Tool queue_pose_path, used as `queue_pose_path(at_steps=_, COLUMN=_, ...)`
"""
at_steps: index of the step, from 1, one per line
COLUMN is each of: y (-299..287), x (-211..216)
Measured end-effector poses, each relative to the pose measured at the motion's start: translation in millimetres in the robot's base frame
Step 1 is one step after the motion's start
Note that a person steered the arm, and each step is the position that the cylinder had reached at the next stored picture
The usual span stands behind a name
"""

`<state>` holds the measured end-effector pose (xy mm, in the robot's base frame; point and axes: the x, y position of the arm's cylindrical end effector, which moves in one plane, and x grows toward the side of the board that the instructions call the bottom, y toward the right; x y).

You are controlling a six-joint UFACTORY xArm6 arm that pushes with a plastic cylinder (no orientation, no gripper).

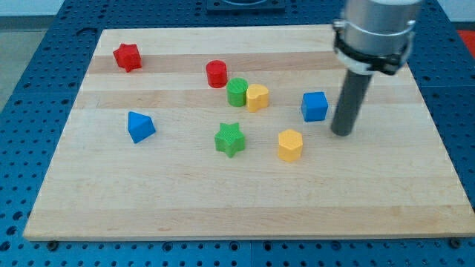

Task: Drag the blue cube into the yellow heart

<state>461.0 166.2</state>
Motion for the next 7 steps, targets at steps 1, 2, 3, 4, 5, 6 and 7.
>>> queue_pose_path(at_steps=1, y=37, x=-27)
queue_pose_path(at_steps=2, y=27, x=-61)
queue_pose_path(at_steps=3, y=-13, x=-61)
queue_pose_path(at_steps=4, y=-17, x=-58)
queue_pose_path(at_steps=5, y=-3, x=-57)
queue_pose_path(at_steps=6, y=-3, x=-39)
queue_pose_path(at_steps=7, y=-15, x=-21)
